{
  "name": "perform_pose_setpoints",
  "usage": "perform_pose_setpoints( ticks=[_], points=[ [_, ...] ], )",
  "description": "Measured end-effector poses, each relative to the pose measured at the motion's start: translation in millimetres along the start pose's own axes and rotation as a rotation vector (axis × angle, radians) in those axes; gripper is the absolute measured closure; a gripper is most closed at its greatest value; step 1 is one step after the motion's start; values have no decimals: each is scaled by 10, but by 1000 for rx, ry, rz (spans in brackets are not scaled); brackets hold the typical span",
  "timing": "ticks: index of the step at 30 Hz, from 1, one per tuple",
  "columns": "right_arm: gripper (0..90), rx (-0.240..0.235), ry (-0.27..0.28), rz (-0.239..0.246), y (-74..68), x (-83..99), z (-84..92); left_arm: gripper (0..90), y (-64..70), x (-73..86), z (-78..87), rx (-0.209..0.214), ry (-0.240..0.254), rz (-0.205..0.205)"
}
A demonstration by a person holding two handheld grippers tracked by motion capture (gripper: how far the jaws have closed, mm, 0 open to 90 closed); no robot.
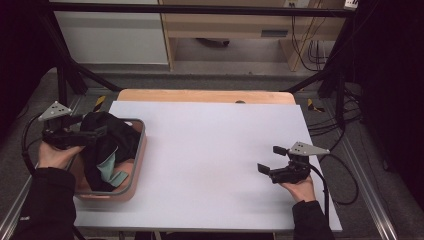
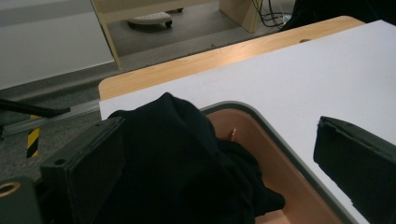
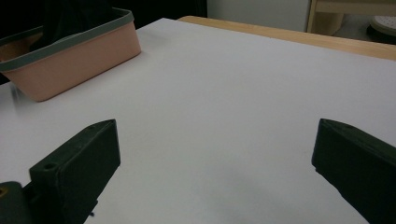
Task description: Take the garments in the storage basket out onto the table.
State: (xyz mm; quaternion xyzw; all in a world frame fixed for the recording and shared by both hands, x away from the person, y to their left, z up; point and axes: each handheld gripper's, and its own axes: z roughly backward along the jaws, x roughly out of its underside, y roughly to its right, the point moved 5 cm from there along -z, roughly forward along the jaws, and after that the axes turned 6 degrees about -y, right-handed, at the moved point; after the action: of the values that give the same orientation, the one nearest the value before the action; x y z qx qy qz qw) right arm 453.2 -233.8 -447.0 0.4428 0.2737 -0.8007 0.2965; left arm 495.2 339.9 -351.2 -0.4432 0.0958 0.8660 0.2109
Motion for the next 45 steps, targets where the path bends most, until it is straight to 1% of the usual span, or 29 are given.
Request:
perform_pose_setpoints(
  ticks=[1, 4, 5, 6, 8, 10, 13, 14, 17, 21, 23, 25, 30, 35, 36, 40, 45],
  points=[
    [16, 0, 0, 0, 0, 0, 0, 25, 0, 0, 0, 0, 0, 0],
    [16, -1, -3, 2, 0, 3, -6, 25, -76, 32, -50, -14, -11, 19],
    [16, 0, -3, 0, -2, 3, -8, 24, -76, 32, -50, -14, -11, 19],
    [16, -1, -4, 0, -3, 4, -9, 24, -117, 53, -81, -21, -22, 28],
    [16, -1, -4, -1, -3, 4, -9, 24, -158, 80, -116, -25, -34, 38],
    [16, 0, -4, 2, -3, 4, -7, 24, -196, 118, -157, -25, -47, 38],
    [16, -1, -3, -1, -5, 2, -7, 25, -250, 179, -203, -25, -58, 60],
    [16, -3, -2, 2, -3, 2, -6, 25, -256, 195, -216, -21, -60, 68],
    [16, -1, -5, 1, -1, 6, -13, 25, -257, 230, -254, -22, -72, 59],
    [16, -5, -7, -1, -12, 7, -21, 28, -272, 260, -304, -20, -88, 70],
    [16, -5, -6, -1, -8, 7, -19, 28, -264, 276, -340, -21, -98, 66],
    [16, -4, -8, 0, -5, 8, -17, 29, -259, 293, -377, -32, -111, 60],
    [16, -6, -8, -2, -9, 8, -20, 59, -268, 320, -442, -33, -133, 74],
    [16, -5, -8, -1, -7, 7, -17, 140, -270, 328, -479, -44, -150, 73],
    [16, -6, -8, 0, -7, 7, -17, 165, -270, 326, -479, -53, -148, 68],
    [16, -6, -8, -1, -7, 7, -18, 294, -254, 327, -475, -55, -147, 50],
    [16, -4, -6, 2, -7, 5, -14, 433, -255, 327, -458, -63, -144, 54]
  ],
)
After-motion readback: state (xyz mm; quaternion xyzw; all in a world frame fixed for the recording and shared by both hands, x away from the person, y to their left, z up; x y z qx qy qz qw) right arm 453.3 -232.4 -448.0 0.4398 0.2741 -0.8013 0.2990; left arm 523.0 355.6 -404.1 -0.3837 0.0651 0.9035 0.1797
